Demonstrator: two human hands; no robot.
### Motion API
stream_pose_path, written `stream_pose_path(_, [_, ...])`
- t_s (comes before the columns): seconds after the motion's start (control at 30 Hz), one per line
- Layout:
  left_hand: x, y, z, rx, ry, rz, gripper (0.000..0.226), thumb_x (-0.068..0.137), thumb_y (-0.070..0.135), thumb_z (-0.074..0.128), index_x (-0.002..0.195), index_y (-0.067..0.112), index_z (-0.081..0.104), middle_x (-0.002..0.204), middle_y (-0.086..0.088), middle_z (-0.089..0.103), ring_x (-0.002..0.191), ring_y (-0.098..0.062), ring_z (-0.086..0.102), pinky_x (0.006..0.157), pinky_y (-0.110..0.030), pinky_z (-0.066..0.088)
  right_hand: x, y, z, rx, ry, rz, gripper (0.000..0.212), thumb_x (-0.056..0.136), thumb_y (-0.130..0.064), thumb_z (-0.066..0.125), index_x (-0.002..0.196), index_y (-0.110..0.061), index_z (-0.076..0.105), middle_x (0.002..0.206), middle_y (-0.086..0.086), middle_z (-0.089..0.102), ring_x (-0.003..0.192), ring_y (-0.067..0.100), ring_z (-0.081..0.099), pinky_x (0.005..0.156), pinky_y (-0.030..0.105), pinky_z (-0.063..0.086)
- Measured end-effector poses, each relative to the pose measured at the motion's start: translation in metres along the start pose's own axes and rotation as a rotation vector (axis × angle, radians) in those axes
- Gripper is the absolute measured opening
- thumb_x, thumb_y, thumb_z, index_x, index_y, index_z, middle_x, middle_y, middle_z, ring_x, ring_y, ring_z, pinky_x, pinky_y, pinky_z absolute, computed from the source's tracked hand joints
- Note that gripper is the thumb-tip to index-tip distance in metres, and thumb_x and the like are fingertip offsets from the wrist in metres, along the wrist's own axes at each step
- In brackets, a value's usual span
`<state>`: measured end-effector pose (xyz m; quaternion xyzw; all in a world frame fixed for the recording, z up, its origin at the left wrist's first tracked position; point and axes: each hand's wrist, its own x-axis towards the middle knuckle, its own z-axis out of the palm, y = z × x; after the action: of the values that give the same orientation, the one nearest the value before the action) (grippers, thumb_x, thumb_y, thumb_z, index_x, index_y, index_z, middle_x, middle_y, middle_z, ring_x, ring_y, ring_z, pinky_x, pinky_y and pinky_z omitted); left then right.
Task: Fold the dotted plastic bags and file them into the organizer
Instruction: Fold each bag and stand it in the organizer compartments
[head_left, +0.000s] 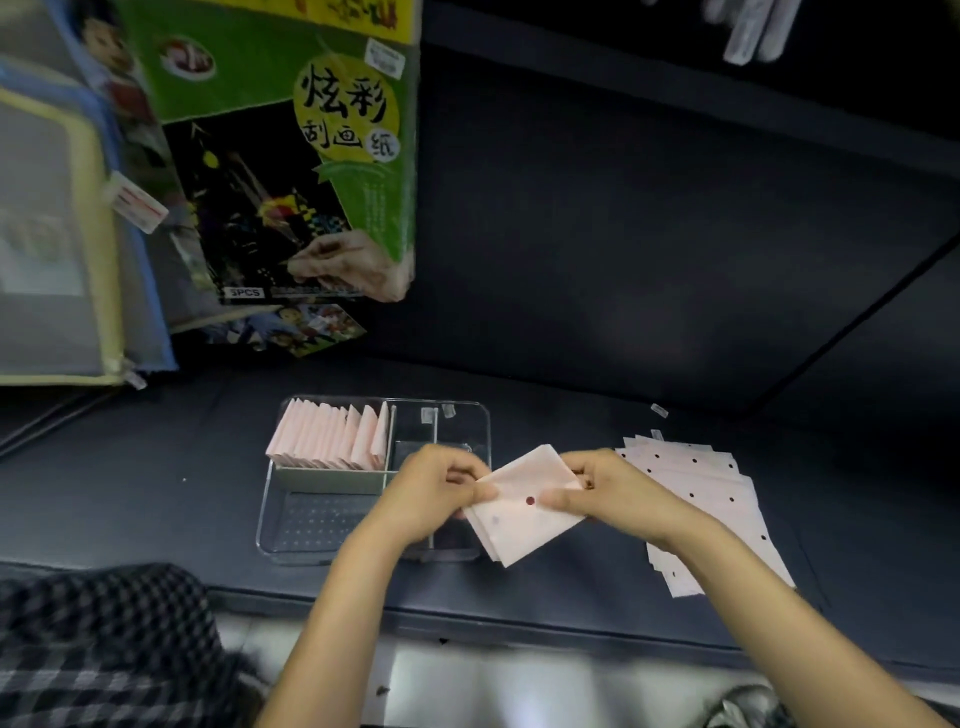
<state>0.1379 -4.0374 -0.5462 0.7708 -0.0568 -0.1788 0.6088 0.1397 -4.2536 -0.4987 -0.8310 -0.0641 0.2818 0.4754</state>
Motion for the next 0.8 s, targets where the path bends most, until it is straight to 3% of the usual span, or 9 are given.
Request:
stream_pose_path(0.07, [0.009,-0.006,-0.011,0.032,0.07,0.029,0.02,0.082,0.012,0.071,0.07,0.028,0.071,0.069,0.011,0.068,0.066,-0.005,0.06,0.066,-0.026,0.05,0.02,-0.001,0.011,0.077,-0.025,0.06,0.016,0.088,-0.01,0.063,0.103,-0.007,0.068,0.09,0.002,0.071,0.08,0.006,0.067,0.066,0.019,0.053])
stream_pose_path(0.13, [0.018,-0.017,-0.026,0.12,0.285,0.007,0.006,0.085,0.023,0.067,0.083,0.027,0.07,0.086,0.012,0.07,0.085,-0.009,0.063,0.08,-0.031,0.051,0.041,-0.002,0.019,0.174,0.008,0.105,0.02,0.089,-0.009,0.061,0.109,-0.005,0.066,0.097,0.005,0.071,0.083,0.01,0.069,0.066,0.021,0.055])
stream_pose_path(0.2, [0.024,-0.034,-0.041,0.392,0.51,-0.106,0.015,0.09,0.035,0.059,0.1,0.028,0.067,0.106,0.006,0.065,0.102,-0.018,0.056,0.086,-0.035,0.047,0.062,-0.003,0.026,0.337,0.062,0.155,0.021,0.089,-0.007,0.061,0.11,-0.006,0.064,0.1,0.006,0.071,0.083,0.013,0.069,0.066,0.022,0.056])
stream_pose_path(0.3, [0.03,-0.059,-0.052,0.735,0.519,-0.287,0.028,0.096,0.038,0.045,0.116,0.029,0.062,0.124,-0.002,0.054,0.112,-0.027,0.042,0.089,-0.038,0.037,0.094,-0.002,0.039,0.578,0.103,0.217,0.016,0.087,-0.007,0.064,0.104,-0.009,0.065,0.096,0.004,0.073,0.081,0.014,0.071,0.065,0.021,0.056])
stream_pose_path(0.4, [0.032,-0.077,-0.049,0.842,0.505,-0.294,0.03,0.096,0.036,0.04,0.117,0.031,0.061,0.125,0.004,0.053,0.113,-0.023,0.038,0.088,-0.035,0.031,0.123,-0.001,0.055,0.734,0.127,0.269,0.018,0.085,-0.005,0.066,0.103,-0.007,0.063,0.095,0.005,0.074,0.083,0.018,0.071,0.062,0.022,0.056])
stream_pose_path(0.5, [0.028,-0.09,-0.054,0.842,0.589,-0.321,0.032,0.097,0.03,0.037,0.118,0.031,0.061,0.125,0.008,0.056,0.112,-0.021,0.037,0.085,-0.034,0.028,0.148,-0.003,0.072,0.756,0.132,0.31,0.02,0.086,-0.002,0.064,0.105,-0.006,0.061,0.104,0.009,0.069,0.09,0.021,0.067,0.061,0.024,0.057])
stream_pose_path(0.63, [0.024,-0.099,-0.059,0.782,0.671,-0.317,0.029,0.098,0.027,0.04,0.113,0.03,0.064,0.124,0.009,0.058,0.112,-0.021,0.036,0.085,-0.033,0.024,0.171,-0.015,0.092,0.573,0.172,0.305,0.028,0.088,-0.001,0.061,0.115,-0.002,0.058,0.11,0.011,0.065,0.089,0.021,0.065,0.063,0.024,0.058])
stream_pose_path(0.8, [0.024,-0.101,-0.058,0.732,0.721,-0.224,0.024,0.094,0.023,0.049,0.107,0.026,0.069,0.122,0.005,0.061,0.109,-0.024,0.038,0.085,-0.035,0.022,0.186,-0.031,0.102,-0.222,0.275,0.177,0.023,0.083,-0.003,0.054,0.104,-0.005,0.065,0.104,0.012,0.067,0.089,0.028,0.066,0.074,0.042,0.058])
